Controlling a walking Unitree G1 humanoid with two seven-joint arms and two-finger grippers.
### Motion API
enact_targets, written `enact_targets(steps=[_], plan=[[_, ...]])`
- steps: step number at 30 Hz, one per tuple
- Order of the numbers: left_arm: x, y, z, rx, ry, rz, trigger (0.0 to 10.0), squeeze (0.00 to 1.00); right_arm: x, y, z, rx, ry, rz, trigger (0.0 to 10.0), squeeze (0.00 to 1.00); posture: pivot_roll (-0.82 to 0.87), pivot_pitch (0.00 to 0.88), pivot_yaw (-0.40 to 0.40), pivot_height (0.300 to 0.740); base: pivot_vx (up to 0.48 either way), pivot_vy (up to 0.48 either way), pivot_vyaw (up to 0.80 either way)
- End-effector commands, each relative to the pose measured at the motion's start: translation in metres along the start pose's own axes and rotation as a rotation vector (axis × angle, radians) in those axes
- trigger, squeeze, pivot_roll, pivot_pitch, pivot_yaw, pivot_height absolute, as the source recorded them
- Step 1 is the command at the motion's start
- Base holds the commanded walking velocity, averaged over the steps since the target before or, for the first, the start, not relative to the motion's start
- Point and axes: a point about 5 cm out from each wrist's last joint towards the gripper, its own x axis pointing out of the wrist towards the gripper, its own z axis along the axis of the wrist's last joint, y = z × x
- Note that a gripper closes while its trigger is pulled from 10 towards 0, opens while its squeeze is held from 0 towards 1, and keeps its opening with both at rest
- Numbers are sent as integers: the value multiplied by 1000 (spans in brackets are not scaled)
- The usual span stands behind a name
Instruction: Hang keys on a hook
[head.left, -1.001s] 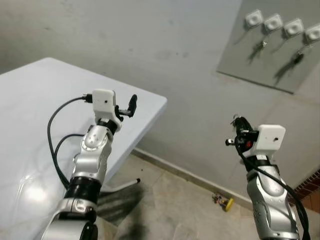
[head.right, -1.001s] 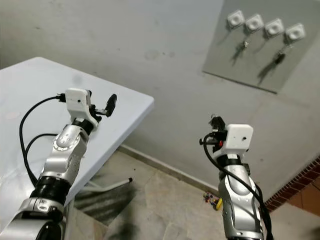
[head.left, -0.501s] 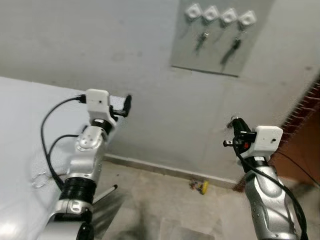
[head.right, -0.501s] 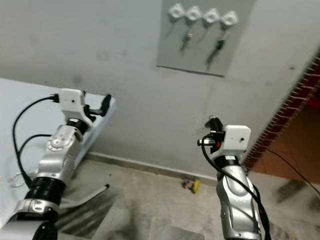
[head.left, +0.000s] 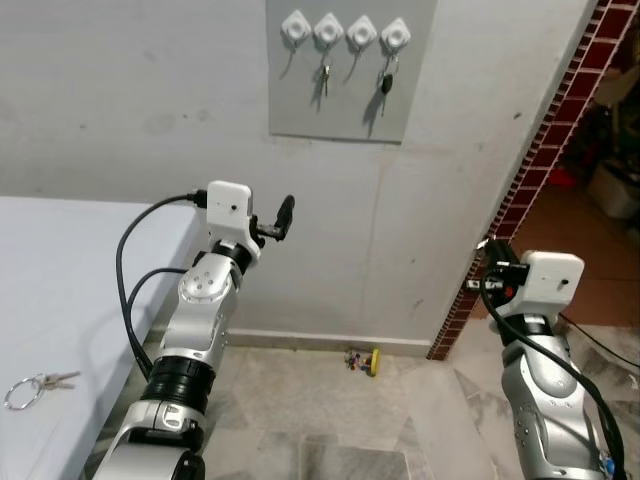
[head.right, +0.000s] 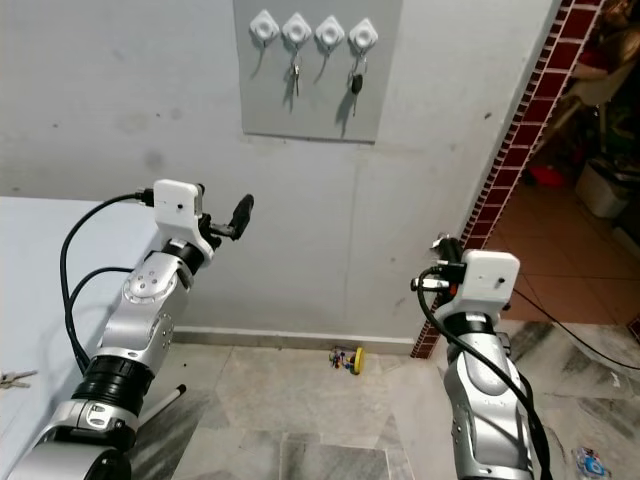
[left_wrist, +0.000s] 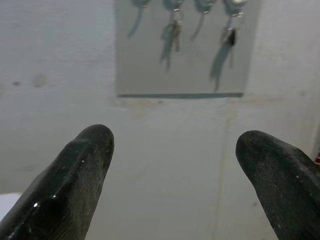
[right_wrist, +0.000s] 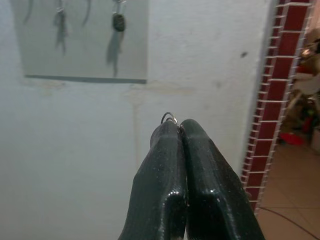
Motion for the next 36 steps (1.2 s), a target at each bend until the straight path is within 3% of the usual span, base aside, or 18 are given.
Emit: enact_targets(steps=[1,14,36], plan=[[0,-3,1,-18,5,-31,10000,0,-1,0,3,-1,-6,-17,10000,0,-26,0,-8,740,0,0,0],[-1,-9,-5,-86,56,-106,10000,0,-7,-3,4,-10,-4,-24,10000,0,-46,0,-3,740,0,0,0],[-1,-6,-2,-122,57,-87,10000,0,-6,0,5,-13,2,-1,10000,0,-39,0,-13,740,309,0,0]])
